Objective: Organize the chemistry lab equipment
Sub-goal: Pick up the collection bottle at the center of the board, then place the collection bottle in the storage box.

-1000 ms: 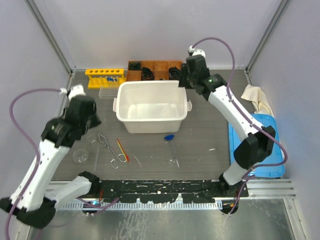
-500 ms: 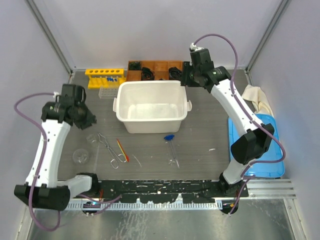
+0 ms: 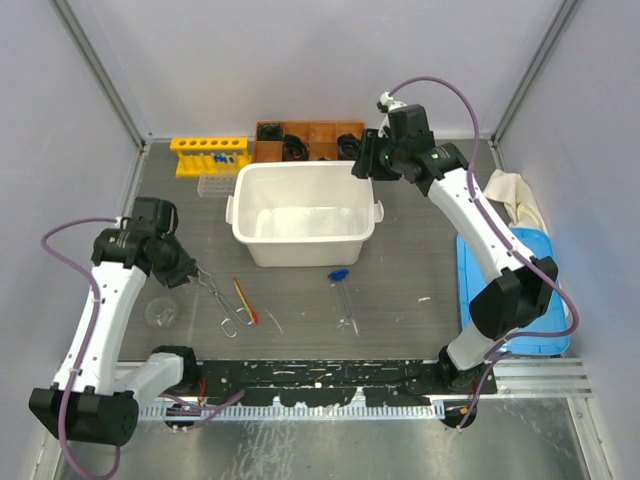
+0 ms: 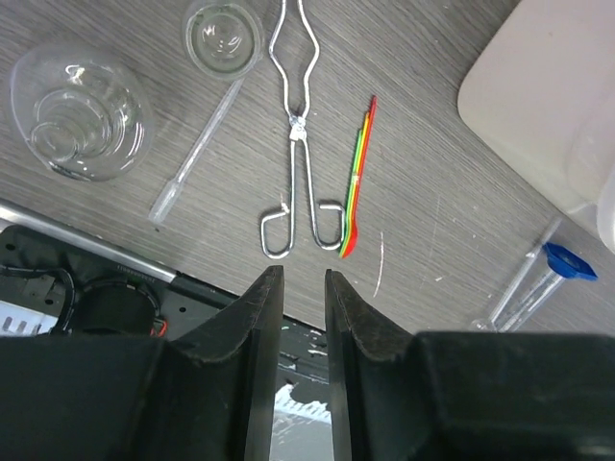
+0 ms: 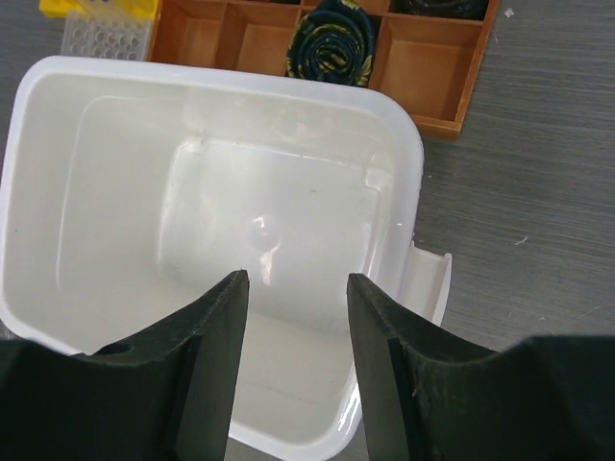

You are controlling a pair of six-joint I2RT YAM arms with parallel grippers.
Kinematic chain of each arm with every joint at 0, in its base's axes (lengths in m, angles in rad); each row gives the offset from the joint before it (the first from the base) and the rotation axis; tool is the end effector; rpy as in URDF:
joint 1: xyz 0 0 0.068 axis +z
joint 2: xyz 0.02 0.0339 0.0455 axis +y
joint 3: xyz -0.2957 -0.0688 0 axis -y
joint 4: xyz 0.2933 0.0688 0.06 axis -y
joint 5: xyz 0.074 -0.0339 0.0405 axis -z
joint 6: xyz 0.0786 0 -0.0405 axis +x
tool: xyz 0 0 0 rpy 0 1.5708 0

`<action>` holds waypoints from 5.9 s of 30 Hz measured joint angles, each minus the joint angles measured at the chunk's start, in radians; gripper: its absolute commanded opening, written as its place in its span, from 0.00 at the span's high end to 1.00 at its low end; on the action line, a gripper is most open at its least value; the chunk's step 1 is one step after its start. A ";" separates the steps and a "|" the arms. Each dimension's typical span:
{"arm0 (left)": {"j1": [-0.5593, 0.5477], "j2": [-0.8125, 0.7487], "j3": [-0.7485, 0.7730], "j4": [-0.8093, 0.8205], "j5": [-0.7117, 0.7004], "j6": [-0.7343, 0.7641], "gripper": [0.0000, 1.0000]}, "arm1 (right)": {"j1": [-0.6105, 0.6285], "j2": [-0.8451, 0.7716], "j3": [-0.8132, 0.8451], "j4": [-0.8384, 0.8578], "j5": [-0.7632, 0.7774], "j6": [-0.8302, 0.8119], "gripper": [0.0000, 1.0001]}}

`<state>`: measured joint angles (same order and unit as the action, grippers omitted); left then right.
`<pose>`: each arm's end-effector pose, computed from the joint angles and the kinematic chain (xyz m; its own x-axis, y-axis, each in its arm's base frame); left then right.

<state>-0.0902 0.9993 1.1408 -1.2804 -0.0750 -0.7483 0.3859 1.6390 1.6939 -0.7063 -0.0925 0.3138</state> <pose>0.2054 -0.0127 0.3246 -0.7027 -0.6177 -0.3531 -0.5725 0.7855 -0.2349 0.4149 0.1764 0.3922 -0.6710 0.0592 -0.7391 -0.2478 0.9216 0.2987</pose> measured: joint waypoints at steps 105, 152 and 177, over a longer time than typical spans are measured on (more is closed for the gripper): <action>0.335 0.373 -0.185 0.336 0.039 0.060 1.00 | -0.023 -0.067 -0.042 0.040 0.017 -0.050 0.47; -0.130 1.013 1.278 -0.068 0.103 -0.072 1.00 | -0.024 -0.068 -0.048 0.048 0.006 -0.050 0.47; -0.289 1.052 1.019 -0.014 0.027 -0.048 1.00 | -0.024 -0.068 -0.053 0.051 0.040 -0.072 0.47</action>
<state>-0.3790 2.0518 2.1601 -1.2945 -0.0483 -0.7967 0.3622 1.5711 1.6413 -0.6552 -0.0525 0.2413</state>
